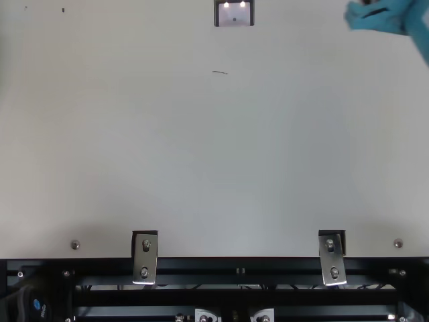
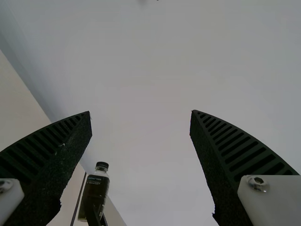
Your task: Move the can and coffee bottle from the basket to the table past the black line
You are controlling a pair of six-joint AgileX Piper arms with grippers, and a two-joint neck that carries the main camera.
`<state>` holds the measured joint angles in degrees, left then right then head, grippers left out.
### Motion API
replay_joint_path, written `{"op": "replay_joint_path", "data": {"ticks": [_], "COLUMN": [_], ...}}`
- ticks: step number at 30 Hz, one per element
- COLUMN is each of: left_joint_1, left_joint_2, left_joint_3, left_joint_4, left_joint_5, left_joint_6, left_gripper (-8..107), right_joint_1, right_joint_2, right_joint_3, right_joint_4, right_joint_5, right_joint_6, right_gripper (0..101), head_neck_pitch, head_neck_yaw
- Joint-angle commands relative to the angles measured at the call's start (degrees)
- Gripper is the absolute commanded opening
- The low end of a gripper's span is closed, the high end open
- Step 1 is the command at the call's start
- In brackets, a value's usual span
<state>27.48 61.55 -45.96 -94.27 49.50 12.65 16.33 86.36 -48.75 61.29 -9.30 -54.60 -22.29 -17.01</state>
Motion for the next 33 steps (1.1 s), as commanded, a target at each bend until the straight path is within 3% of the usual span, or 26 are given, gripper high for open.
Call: {"op": "replay_joint_path", "data": {"ticks": [1, 8, 17, 33], "left_joint_1": [0.00, 0.00, 0.00, 0.00], "left_joint_2": [0.00, 0.00, 0.00, 0.00], "left_joint_3": [0.00, 0.00, 0.00, 0.00], "left_joint_4": [0.00, 0.00, 0.00, 0.00], "left_joint_5": [0.00, 0.00, 0.00, 0.00], "left_joint_6": [0.00, 0.00, 0.00, 0.00], "left_gripper": [90, 90, 90, 90], "right_joint_1": [-2.83, -10.79, -22.08, -38.86], "right_joint_2": [-0.90, -4.24, -8.16, -9.45], "right_joint_3": [1.03, 4.01, 7.23, 9.28], "right_joint_4": [1.16, 3.51, 1.73, -12.05], "right_joint_5": [0.11, 1.15, 4.17, 10.19], "right_joint_6": [-1.26, -4.31, -4.35, 5.39], "right_gripper": [0, 0, 0, 0], "head_neck_pitch": [-1.75, -2.48, -2.68, -2.70], "head_neck_yaw": [-2.90, -11.59, -23.56, -26.95]}}
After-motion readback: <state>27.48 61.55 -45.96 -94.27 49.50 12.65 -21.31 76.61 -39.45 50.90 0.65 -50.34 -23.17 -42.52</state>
